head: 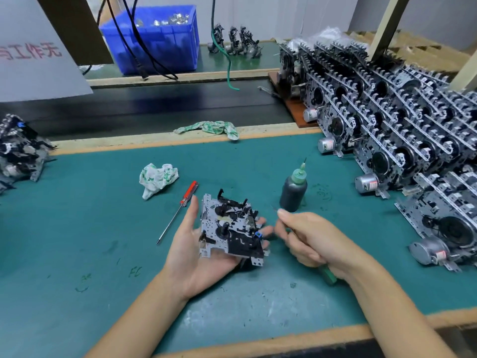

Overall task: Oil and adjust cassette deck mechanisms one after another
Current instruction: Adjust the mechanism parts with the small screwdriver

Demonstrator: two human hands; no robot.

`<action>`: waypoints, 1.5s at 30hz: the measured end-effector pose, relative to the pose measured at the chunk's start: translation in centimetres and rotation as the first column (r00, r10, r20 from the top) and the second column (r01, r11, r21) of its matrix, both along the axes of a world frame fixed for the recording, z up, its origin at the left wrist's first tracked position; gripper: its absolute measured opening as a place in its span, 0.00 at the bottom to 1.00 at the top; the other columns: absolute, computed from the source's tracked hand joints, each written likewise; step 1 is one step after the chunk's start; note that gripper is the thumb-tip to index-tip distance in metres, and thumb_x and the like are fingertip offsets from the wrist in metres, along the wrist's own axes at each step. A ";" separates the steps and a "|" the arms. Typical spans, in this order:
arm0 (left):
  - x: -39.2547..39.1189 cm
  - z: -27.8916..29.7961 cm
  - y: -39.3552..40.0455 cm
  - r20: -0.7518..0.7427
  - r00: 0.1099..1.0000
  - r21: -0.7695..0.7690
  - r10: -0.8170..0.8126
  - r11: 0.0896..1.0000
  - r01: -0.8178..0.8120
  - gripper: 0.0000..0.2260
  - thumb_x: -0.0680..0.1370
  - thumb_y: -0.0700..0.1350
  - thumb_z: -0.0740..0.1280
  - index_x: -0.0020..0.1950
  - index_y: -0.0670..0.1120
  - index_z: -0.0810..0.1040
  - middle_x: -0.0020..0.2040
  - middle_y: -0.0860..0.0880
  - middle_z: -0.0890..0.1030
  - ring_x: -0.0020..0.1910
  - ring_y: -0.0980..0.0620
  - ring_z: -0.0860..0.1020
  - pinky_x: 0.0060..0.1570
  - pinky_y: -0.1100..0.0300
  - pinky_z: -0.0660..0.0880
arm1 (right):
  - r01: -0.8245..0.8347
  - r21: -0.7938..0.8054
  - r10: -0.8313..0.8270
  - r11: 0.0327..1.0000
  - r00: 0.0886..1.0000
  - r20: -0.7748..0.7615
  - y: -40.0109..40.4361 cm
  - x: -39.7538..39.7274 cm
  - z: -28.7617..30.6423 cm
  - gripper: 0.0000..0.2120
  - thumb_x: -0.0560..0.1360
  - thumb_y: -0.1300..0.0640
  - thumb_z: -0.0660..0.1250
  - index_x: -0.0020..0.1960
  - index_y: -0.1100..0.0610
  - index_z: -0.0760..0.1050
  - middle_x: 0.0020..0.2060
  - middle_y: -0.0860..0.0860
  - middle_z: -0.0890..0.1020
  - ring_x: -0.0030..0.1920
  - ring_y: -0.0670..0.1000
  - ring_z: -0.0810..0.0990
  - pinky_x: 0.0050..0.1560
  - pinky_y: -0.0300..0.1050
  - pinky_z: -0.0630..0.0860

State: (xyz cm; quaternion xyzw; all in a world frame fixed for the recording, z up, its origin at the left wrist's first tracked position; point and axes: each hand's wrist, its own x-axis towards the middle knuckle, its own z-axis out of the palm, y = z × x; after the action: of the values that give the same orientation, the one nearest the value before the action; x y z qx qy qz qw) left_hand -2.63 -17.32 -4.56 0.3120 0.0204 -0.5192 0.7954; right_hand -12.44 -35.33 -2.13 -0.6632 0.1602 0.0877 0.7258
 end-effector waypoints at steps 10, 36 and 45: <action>-0.4 0.3 -0.3 0.055 0.998 -0.067 0.017 0.998 -0.013 0.42 0.72 0.70 0.53 0.64 0.32 0.73 0.68 0.32 0.68 0.65 0.33 0.71 0.60 0.42 0.73 | -0.006 0.110 -0.001 0.994 0.998 0.064 -0.7 -0.7 -0.1 0.15 0.78 0.51 0.56 0.37 0.57 0.71 0.16 0.51 0.65 0.15 0.44 0.52 0.20 0.30 0.51; 4.0 4.5 2.2 0.402 0.688 0.587 -0.605 0.747 0.314 0.36 0.53 0.73 0.72 0.45 0.45 0.86 0.48 0.46 0.85 0.44 0.52 0.82 0.46 0.62 0.76 | 0.378 -0.925 0.451 -0.030 0.831 0.325 1.1 -3.2 -1.6 0.28 0.70 0.32 0.60 0.39 0.57 0.78 0.35 0.48 0.79 0.39 0.52 0.79 0.58 0.46 0.68; -3.1 2.5 5.4 0.465 -0.088 0.598 -0.881 0.386 -0.703 0.33 0.60 0.81 0.35 0.37 0.56 0.62 0.34 0.54 0.75 0.37 0.54 0.76 0.34 0.57 0.66 | 0.369 -0.927 0.340 0.070 0.864 0.370 1.5 -3.2 -2.5 0.26 0.72 0.35 0.60 0.39 0.59 0.77 0.36 0.50 0.78 0.36 0.53 0.76 0.45 0.42 0.67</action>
State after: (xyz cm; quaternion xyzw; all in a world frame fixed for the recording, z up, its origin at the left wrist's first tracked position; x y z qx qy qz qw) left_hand -5.76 -11.90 -2.10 0.9379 -0.3247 -0.0582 0.1072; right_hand -15.67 -33.80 -4.58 -0.9694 -0.0125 -0.2294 0.0866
